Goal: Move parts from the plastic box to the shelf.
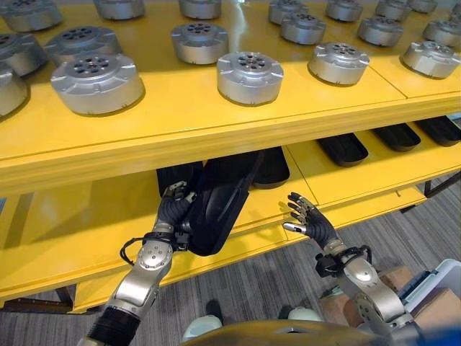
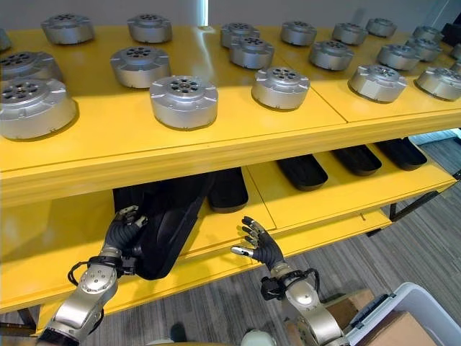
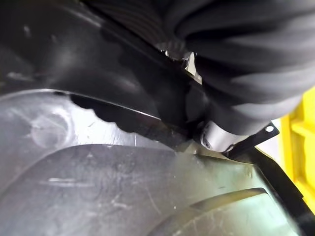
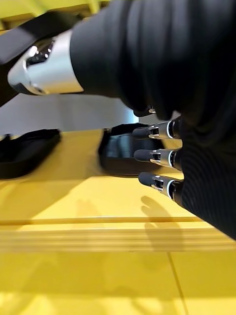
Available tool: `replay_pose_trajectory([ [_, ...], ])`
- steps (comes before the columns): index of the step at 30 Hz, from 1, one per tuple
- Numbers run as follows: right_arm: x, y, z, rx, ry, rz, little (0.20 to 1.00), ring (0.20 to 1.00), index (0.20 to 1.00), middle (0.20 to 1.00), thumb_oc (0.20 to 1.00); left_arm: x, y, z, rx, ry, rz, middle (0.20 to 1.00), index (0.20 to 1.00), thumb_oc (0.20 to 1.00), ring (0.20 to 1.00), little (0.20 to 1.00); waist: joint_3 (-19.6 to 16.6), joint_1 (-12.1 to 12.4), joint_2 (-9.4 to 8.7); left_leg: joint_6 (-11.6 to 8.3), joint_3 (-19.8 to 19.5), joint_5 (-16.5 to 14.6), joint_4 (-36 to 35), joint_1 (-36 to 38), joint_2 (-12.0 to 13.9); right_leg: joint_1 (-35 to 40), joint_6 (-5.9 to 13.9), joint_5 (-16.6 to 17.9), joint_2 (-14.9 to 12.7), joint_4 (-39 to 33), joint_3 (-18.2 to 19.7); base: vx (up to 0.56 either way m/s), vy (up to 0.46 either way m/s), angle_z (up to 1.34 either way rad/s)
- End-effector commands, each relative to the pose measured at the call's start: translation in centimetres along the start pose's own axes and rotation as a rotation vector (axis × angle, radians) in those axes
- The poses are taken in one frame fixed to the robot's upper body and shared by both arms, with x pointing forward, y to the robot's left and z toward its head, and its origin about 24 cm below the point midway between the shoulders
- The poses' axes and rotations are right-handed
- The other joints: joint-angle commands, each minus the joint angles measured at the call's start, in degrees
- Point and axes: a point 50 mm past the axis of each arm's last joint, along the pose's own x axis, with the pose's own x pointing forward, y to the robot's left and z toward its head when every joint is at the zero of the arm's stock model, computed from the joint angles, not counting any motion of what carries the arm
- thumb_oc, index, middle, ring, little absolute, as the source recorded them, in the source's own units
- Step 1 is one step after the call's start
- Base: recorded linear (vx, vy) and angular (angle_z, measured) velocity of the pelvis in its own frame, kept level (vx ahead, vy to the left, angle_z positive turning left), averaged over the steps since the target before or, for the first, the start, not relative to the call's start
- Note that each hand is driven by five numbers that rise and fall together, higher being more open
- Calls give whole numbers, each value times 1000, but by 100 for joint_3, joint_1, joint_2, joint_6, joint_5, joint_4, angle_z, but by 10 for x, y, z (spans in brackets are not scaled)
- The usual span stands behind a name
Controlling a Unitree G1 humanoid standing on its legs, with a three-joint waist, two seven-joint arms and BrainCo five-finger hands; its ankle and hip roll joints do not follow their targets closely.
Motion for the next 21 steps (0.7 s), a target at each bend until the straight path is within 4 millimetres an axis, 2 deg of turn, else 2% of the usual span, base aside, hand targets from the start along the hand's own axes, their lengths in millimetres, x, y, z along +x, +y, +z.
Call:
replay_pose_trajectory([
  [1,1,-15,29,-49,-157,-124,1000,1000,1000,1000,1000,7,-8,43,-57,-222,24,200,200,200,200,200,54,-122,142,-72,358,-424,66,289,-257,-245,-169,123,813,68,713,2,-17,24],
  [3,-3,-23,35,-37,-204,-214,1000,1000,1000,1000,1000,6,-8,42,-61,-220,40,200,200,200,200,200,49,-166,131,-62,283,-426,66,269,-295,-226,-192,154,891,-57,905,51,-2,37],
  [4,-9,-34,43,-32,-262,-326,1000,1000,1000,1000,1000,7,-7,41,-70,-210,74,200,200,200,200,200,43,-239,122,-60,216,-434,66,239,-336,-214,-194,237,964,-237,1129,71,-7,30],
  [5,-13,-38,49,-42,-300,-360,1000,1000,1000,1000,1000,7,-6,40,-86,-196,92,200,200,200,200,200,40,-284,126,-65,193,-438,66,223,-354,-218,-186,311,983,-367,1251,69,-11,22],
  [7,-21,-42,62,-90,-380,-397,1000,1000,1000,1000,1000,7,-3,38,-119,-172,115,200,200,200,200,200,28,-358,144,-79,179,-440,66,177,-375,-265,-171,455,1012,-589,1435,62,-10,6],
  [9,-30,-44,76,-159,-464,-421,1000,1000,1000,1000,1000,6,-1,34,-144,-157,128,200,200,200,200,200,61,-479,205,-89,150,-461,66,162,-389,-457,-131,601,1043,-689,1772,80,-21,8],
  [12,-38,-45,84,-198,-512,-438,1000,1000,1000,1000,1000,4,0,31,-135,-152,136,200,200,200,200,200,106,-597,261,-81,163,-528,66,172,-391,-693,-61,745,1041,-689,2025,53,-65,16],
  [15,-39,-48,84,-212,-526,-444,1000,1000,1000,1000,1000,3,2,32,-126,-162,139,200,200,200,200,200,125,-615,285,-69,207,-587,66,193,-409,-802,-12,790,1015,-689,1970,91,-167,7],
  [17,-40,-46,85,-238,-557,-438,1000,1000,1000,1000,1000,3,4,32,-120,-160,157,200,200,200,200,200,124,-605,314,-73,305,-630,66,262,-396,-790,1,771,989,-689,1820,157,-204,-1],
  [18,-39,-43,88,-244,-585,-430,1000,1000,1000,1000,1000,2,8,31,-124,-159,177,200,200,200,200,200,126,-594,357,-98,483,-667,66,394,-360,-702,-9,705,956,-689,1594,138,-148,-1],
  [21,-37,-41,92,-249,-615,-433,1000,1000,1000,1000,1000,2,10,35,-129,-188,202,200,200,200,200,200,148,-539,423,-196,591,-539,66,402,-304,-608,-82,628,922,-689,1361,101,-115,-6],
])
